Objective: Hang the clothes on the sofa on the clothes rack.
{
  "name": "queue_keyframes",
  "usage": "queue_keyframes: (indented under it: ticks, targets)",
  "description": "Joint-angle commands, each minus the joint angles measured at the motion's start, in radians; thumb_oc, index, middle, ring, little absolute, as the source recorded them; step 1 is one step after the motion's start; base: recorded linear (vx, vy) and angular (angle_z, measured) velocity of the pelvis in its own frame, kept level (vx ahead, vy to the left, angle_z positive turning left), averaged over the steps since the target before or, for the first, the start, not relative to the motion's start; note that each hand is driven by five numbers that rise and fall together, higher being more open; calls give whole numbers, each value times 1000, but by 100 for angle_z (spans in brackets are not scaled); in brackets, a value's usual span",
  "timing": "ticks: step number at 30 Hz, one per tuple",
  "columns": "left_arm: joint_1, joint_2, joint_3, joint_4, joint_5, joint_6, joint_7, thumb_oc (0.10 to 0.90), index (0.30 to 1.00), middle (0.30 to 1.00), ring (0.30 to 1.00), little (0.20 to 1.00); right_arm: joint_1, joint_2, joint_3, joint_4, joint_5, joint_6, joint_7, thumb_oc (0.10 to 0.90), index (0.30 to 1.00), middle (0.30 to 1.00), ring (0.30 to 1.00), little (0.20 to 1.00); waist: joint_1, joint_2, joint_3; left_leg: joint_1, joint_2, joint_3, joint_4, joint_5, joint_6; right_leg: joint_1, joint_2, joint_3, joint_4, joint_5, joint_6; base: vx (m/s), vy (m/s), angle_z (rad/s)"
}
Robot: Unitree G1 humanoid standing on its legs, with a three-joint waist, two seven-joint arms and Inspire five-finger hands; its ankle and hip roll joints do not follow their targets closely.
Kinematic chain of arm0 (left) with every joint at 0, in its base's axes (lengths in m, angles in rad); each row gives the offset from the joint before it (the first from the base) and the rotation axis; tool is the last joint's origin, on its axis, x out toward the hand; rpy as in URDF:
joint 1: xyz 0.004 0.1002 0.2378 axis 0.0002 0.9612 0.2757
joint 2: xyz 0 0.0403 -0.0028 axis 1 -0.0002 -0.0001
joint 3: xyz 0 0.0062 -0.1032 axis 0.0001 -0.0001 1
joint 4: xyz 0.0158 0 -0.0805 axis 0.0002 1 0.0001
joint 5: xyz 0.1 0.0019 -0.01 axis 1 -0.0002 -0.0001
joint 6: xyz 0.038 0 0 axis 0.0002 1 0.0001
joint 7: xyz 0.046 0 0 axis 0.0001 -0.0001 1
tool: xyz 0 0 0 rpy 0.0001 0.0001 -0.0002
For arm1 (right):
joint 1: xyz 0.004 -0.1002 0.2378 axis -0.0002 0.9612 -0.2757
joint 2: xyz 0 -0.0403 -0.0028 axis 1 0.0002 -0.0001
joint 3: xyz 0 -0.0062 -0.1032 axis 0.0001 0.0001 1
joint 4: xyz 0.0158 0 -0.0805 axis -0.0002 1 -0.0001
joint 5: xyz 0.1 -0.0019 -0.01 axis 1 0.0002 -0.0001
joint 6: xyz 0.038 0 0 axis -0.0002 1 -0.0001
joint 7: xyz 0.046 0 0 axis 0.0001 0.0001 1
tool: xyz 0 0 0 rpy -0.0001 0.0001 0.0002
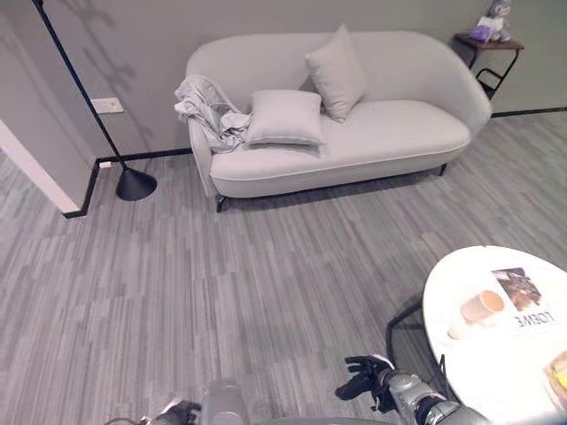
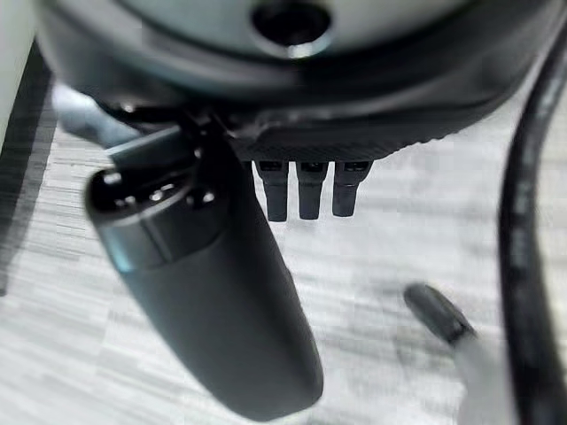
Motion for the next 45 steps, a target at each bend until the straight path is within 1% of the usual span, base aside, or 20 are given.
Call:
queue_keyframes:
  ticks: [1, 4, 6, 8, 11, 12, 15, 16, 17, 21, 22, 24, 25, 27, 28, 33, 36, 40, 42, 45]
  targets:
    - [-74, -74, 50, 53, -141, -27, -12, 800, 900, 900, 900, 900, 31, 1, -2, 30, -38, -25, 6, 800, 900, 900, 900, 900, 49, 58, 28, 173, -18, -8, -430, 188, -58, -144, 37, 29, 8, -51, 90, 287, 154, -24]
    - [-30, -72, 156, 115, -223, -7, -38, 800, 900, 900, 900, 900, 87, 55, -21, 81, -33, -30, 25, 800, 900, 900, 900, 900, 111, 59, 30, 55, -34, -48, -611, 297, -78, -50, 94, 47, 8, -116, 63, 422, 183, -8]
    - [0, -68, 198, 133, -227, 3, -56, 800, 900, 900, 900, 900, 105, 67, -26, 88, -37, -29, 40, 800, 900, 900, 900, 900, 114, 53, 10, 73, -32, -28, -611, 290, -59, -25, 108, 59, 8, -125, 72, 498, 189, 11]
    - [47, -60, 250, 152, -249, 12, -67, 800, 900, 900, 900, 900, 147, 90, -45, 99, -24, -29, 50, 800, 900, 900, 900, 900, 118, 40, -6, 108, -41, -9, -593, 350, -42, 31, 115, 81, 8, -145, 61, 601, 280, 25]
    - [59, -39, 286, 174, -277, 26, -79, 800, 900, 900, 900, 900, 161, 92, -80, 110, 1, -21, 58, 800, 900, 900, 900, 900, 119, -2, -33, 117, -72, 18, -529, 318, -15, 38, 88, 95, 88, -159, 85, 437, 291, -17]
    - [55, -30, 257, 156, -235, 14, -70, 800, 900, 900, 900, 900, 165, 93, -73, 110, -12, -23, 66, 800, 900, 900, 900, 900, 117, -20, -59, 151, -96, 46, -542, 285, 6, 22, 59, 81, 180, -135, 120, 397, 326, -22]
    - [42, -16, 231, 128, -223, -5, -57, 800, 900, 900, 900, 900, 155, 82, -63, 97, -32, -28, 66, 800, 900, 900, 900, 900, 117, -21, -62, 186, -125, 61, -550, 245, 35, -46, 18, 55, 351, -76, 172, 317, 345, -7]
    - [31, -12, 217, 118, -220, -11, -48, 800, 900, 900, 900, 900, 146, 74, -59, 87, -45, -31, 63, 800, 900, 900, 900, 900, 114, -17, -56, 209, -139, 68, -551, 222, 53, -84, -11, 42, 457, -18, 205, 268, 377, 1]
    - [-2, -5, 183, 106, -204, -15, -21, 800, 900, 900, 900, 900, 122, 65, -50, 61, -65, -34, 50, 800, 900, 900, 900, 900, 90, 6, -33, 285, -161, 71, -566, 181, 84, -162, -85, 4, 659, 126, 250, 266, 376, -16]
    - [-30, -4, 129, 92, -164, -17, -4, 800, 900, 900, 900, 900, 107, 72, -30, 12, -73, -43, 38, 800, 900, 900, 900, 900, 43, 47, -15, 399, -182, 39, -611, 136, 109, -269, -149, -33, 811, 126, 231, 300, 281, 18]
    - [-63, -10, 85, 46, -167, -34, 9, 800, 900, 900, 900, 900, 99, 65, -9, -32, -69, -57, 19, 800, 900, 900, 900, 900, 13, 62, 8, 430, -190, -3, -611, 117, 96, -332, -109, -24, 691, 35, 185, 272, 123, 43]
    - [-63, -10, 85, 46, -167, -34, 9, 800, 900, 900, 900, 900, 99, 65, -9, -33, -69, -57, 19, 800, 900, 900, 900, 900, 11, 63, 11, 432, -190, -5, -611, 117, 96, -328, -108, -27, 689, 35, 185, 161, 14, 57]
    - [-95, -16, 55, -3, -160, -46, 20, 800, 900, 900, 900, 900, 83, 55, -9, -72, -52, -63, -2, 800, 900, 900, 900, 900, -6, 64, 28, 446, -192, -28, -611, 106, 76, -340, -91, -31, 479, -10, 158, 204, -61, 49]
    - [-106, -35, 33, 5, -149, -49, 20, 800, 900, 900, 900, 900, 69, 50, -9, -85, -45, -61, -11, 800, 900, 900, 900, 900, -21, 60, 36, 466, -197, -47, -611, 82, 57, -376, -113, -15, 245, 50, 160, 389, -118, 39]
    - [-97, -54, 61, 34, -167, -46, 10, 800, 900, 900, 900, 900, 71, 47, -19, -90, -39, -54, -6, 800, 900, 900, 900, 900, -36, 59, 38, 508, -188, -72, -611, 42, 35, -418, -160, 21, 79, 136, 185, 398, -108, 36]
    - [-52, -78, 136, 89, -219, -35, -1, 800, 900, 900, 900, 900, 98, 50, -60, -74, -26, -40, 3, 800, 900, 900, 900, 900, -59, 66, 34, 590, -168, -101, -611, -15, 16, -481, -226, 55, 9, 215, 223, 416, -66, 53]
    - [1, -70, 251, 168, -289, 0, -48, 800, 900, 900, 900, 900, 147, 58, -92, -54, -20, -25, 29, 800, 900, 900, 900, 900, -79, 33, -9, 687, -184, -165, -611, -84, 10, -423, -240, 62, 8, 274, 246, 727, -130, 82]
    - [25, -52, 276, 167, -274, -3, -37, 800, 900, 900, 900, 900, 154, 48, -92, -26, -46, -18, 38, 800, 900, 900, 900, 900, -85, 48, -54, 739, -125, -186, -609, -114, -18, -387, -182, 62, 8, 263, 237, 439, -168, 50]
    - [23, -61, 233, 131, -252, -18, -29, 800, 900, 900, 900, 900, 127, 15, -68, -47, -69, -34, 12, 800, 900, 900, 900, 900, -83, 86, -80, 688, -60, -217, -486, -50, -59, -380, -113, 53, 8, 227, 199, 408, -204, 34]
    - [1, -65, 193, 93, -255, -27, -4, 800, 900, 900, 900, 900, 77, 1, -47, -89, -47, -44, -16, 800, 900, 900, 900, 900, -72, 100, -75, 601, -12, -210, -289, 26, -112, -338, -59, 25, 8, 159, 152, 315, -194, 6]
